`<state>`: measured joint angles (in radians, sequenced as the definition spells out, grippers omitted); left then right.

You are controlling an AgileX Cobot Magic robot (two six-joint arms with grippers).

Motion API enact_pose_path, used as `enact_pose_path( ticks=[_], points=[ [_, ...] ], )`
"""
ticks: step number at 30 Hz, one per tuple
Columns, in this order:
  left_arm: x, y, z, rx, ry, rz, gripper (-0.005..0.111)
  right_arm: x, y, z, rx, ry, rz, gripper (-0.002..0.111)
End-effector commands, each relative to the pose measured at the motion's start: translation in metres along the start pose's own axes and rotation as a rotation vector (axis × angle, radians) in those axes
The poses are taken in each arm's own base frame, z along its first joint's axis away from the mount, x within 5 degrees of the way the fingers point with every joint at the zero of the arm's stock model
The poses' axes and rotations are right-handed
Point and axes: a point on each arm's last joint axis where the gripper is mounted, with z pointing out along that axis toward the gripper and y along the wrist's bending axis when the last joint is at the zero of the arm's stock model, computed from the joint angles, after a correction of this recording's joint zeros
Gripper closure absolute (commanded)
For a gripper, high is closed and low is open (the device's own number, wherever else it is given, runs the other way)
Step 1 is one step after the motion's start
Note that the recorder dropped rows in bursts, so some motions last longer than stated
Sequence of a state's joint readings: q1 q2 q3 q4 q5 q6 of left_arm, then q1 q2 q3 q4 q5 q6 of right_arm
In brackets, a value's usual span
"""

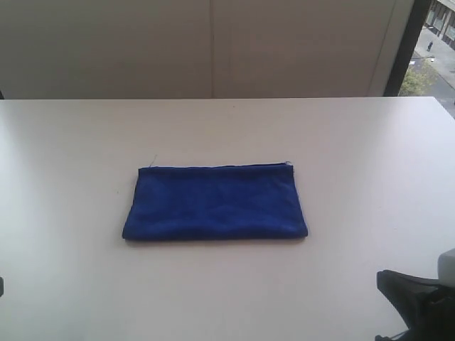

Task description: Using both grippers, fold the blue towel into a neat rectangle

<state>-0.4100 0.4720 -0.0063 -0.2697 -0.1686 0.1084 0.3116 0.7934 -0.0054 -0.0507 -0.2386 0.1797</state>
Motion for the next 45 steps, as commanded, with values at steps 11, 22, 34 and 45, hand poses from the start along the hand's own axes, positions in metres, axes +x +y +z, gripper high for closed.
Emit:
enact_pose_path(
  ticks=[11,22,34,45],
  points=[
    [-0.005,0.005,-0.010,-0.049,-0.117,-0.035,0.107,0.002,-0.001,0.000,0.006,0.009,0.010,0.108],
    [0.012,0.011,-0.033,-0.235,-0.155,-0.198,0.107,0.002,-0.001,0.000,0.006,0.009,0.010,0.108],
    [0.009,0.018,-0.035,-0.307,-0.203,-0.276,0.107,0.002,-0.001,0.000,0.006,0.008,0.010,0.108],
    [0.018,0.023,-0.036,-0.380,-0.062,-0.025,0.107,0.002,-0.001,0.000,0.006,0.010,0.010,0.108]
  ],
)
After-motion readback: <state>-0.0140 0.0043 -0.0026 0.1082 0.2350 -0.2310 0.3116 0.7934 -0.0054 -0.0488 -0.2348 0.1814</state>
